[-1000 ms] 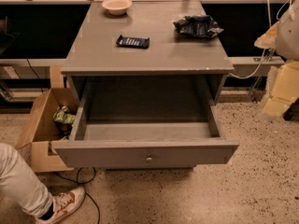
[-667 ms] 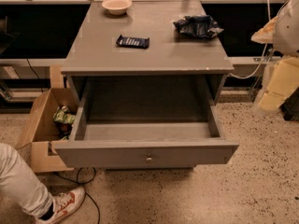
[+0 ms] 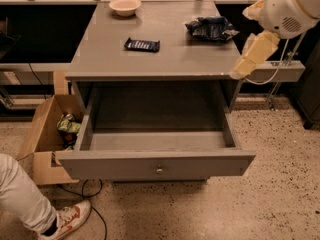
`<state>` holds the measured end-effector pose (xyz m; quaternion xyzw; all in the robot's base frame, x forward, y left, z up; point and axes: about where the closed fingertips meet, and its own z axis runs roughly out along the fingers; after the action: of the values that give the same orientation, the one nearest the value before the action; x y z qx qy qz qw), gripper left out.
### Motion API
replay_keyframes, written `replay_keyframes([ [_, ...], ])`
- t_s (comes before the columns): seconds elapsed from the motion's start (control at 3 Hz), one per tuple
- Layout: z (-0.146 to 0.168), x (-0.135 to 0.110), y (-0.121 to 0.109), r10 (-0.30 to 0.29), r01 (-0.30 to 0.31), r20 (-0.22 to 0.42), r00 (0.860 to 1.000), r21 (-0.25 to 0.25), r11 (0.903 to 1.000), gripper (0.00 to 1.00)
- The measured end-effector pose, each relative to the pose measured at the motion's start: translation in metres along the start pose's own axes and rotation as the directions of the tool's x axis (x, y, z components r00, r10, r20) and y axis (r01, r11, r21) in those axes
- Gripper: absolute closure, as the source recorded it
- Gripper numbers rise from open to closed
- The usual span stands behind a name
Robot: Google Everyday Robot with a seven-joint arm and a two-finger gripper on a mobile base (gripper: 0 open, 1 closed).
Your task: Place rxbar blueberry into top drawer
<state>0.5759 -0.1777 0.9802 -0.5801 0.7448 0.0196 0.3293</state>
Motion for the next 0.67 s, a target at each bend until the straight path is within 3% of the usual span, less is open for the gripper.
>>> replay_keyframes([
  [0.33,0.0365,-0.0161,-0.0348,0.061,-0.062,0.075,0.995,0.008,0.9981,0.00],
  [0.67,0.0366,-0.0162,-0.0348,0.061,-0.062,0.075,0.995,0.008,0.9980,0.00],
])
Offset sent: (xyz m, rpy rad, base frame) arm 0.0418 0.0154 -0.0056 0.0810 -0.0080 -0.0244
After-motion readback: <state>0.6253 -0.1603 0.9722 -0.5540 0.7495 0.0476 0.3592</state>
